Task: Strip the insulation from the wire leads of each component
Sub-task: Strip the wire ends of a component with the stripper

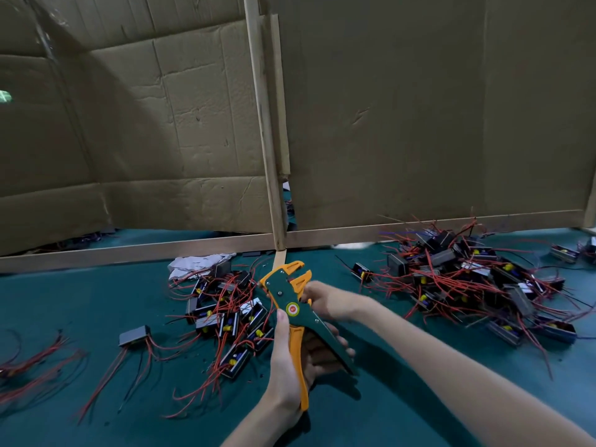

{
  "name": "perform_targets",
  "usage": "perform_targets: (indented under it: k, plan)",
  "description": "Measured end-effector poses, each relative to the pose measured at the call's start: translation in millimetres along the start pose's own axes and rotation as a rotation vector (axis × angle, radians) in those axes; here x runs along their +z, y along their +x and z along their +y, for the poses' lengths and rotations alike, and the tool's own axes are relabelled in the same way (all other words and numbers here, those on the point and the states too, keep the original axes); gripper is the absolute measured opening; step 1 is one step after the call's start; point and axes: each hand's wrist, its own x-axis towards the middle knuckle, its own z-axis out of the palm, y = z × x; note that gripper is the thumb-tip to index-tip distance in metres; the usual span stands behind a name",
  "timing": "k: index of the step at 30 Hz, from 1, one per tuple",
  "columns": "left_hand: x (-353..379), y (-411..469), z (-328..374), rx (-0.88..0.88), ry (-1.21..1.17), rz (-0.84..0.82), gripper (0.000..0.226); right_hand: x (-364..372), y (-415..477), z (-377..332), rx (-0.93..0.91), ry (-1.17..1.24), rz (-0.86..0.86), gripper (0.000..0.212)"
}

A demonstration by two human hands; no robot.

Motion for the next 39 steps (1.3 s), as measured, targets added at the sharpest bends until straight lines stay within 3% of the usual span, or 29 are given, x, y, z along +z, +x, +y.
perform_targets:
  k: [5, 8, 11, 16, 19, 24, 32, 35, 37, 39]
  plan:
    - [-0.5, 0.0, -1.7, 0.002, 0.008, -0.023, 0.083, 12.1, 9.9, 3.3, 0.015, 0.106, 0.024, 0.035]
    - [0.2, -1.5, -1.7, 0.009, 0.018, -0.035, 0.083, 13.2, 14.8, 4.1, -0.031, 0.108, 0.168, 0.038]
    - [0.7, -3.0, -1.1, 0.014, 0.006, -0.042, 0.082, 6.9, 16.0, 10.1, -0.083, 0.375, 0.342, 0.036]
    - [-0.4, -3.4, -1.3, 0.009, 0.008, -0.051, 0.083, -29.8, -4.0, 39.8, -0.162, 0.801, 0.659, 0.014]
    - [-1.9, -2.5, -1.9, 0.018, 0.031, -0.049, 0.084, -42.8, -20.8, 59.9, -0.156, 0.92, 0.688, 0.01]
    - [-2.8, -0.5, -2.2, 0.049, 0.051, -0.015, 0.083, -28.5, -42.1, 86.6, -0.065, 0.736, 0.577, 0.01]
    - [-3.8, -0.8, -1.5, 0.063, 0.03, 0.013, 0.083, -18.7, -52.4, 88.0, -0.055, 0.615, 0.748, 0.029]
    - [-3.8, -1.1, -1.5, 0.069, 0.038, 0.011, 0.083, -19.0, -60.3, 85.8, 0.056, 0.374, 0.788, 0.029]
    - [-3.5, -1.3, -1.7, 0.067, 0.04, 0.005, 0.083, -21.1, -64.8, 84.2, 0.158, 0.133, 0.843, 0.05]
    - [-3.8, -1.1, -1.7, 0.06, 0.022, 0.006, 0.083, -22.0, -69.6, 79.7, 0.153, 0.063, 0.928, 0.074]
